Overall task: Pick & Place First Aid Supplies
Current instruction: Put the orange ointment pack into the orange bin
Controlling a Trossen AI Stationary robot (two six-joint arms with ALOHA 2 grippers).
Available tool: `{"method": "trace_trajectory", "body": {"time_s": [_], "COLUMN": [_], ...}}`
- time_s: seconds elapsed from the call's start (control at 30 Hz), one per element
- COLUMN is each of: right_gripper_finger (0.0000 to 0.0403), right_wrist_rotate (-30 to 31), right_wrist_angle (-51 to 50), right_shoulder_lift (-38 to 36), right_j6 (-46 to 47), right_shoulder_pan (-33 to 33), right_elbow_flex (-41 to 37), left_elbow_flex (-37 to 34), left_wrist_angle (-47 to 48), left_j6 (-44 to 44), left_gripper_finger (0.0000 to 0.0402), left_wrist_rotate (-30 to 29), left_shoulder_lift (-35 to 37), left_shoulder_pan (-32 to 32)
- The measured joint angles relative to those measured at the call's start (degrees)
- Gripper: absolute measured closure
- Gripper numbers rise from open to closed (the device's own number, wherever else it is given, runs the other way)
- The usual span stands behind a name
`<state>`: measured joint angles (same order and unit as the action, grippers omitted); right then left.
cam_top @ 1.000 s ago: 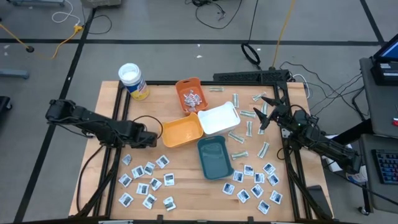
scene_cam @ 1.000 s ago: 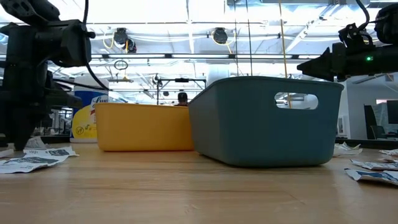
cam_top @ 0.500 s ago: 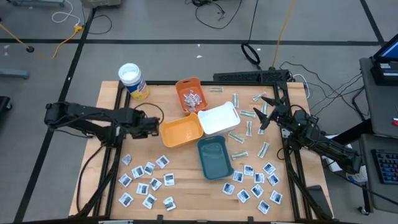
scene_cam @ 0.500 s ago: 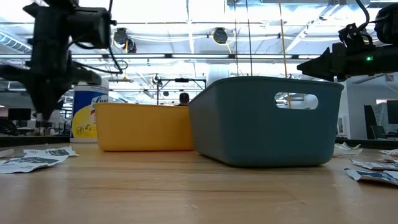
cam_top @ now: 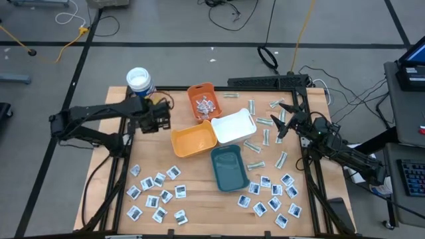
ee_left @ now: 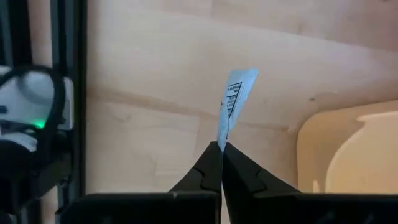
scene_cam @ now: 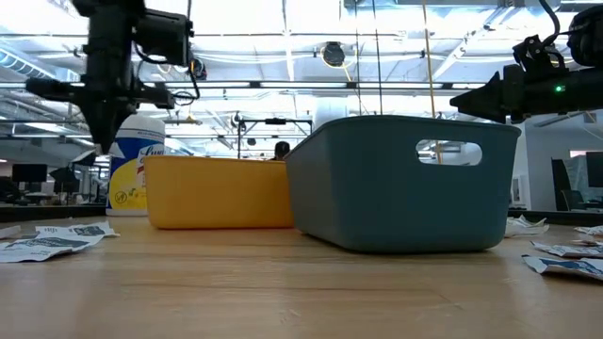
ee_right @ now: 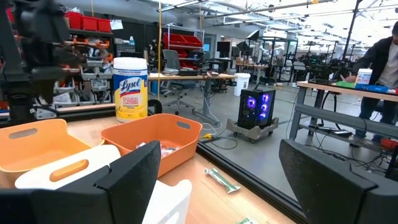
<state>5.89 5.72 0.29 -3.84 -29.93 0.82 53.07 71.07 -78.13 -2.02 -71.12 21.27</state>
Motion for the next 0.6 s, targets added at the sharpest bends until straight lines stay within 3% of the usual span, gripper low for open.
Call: {"method": "trace_trajectory", "body": {"time_s": [0.37,0.6], "right_gripper_finger": [0.008,0.008], "right_wrist_rotate": [0.0,0.0], "right_wrist_angle": [0.0,0.0], "right_shoulder_lift": [0.0,0.0], "right_j6": [-0.01,0.0], "right_shoulder_pan": [0.01,0.0], "right_elbow_flex": [0.0,0.0], "left_elbow_flex": [21.34,38.65], "left_wrist_angle": [-0.28,-0.42], "left_j6": [21.4,29.99], "left_gripper_finger": [0.0401,0.0401], "left_wrist_rotate": [2.0,2.39], "left_shoulder_lift": [-20.84,-34.77], "left_shoulder_pan": [10.57,12.53]}}
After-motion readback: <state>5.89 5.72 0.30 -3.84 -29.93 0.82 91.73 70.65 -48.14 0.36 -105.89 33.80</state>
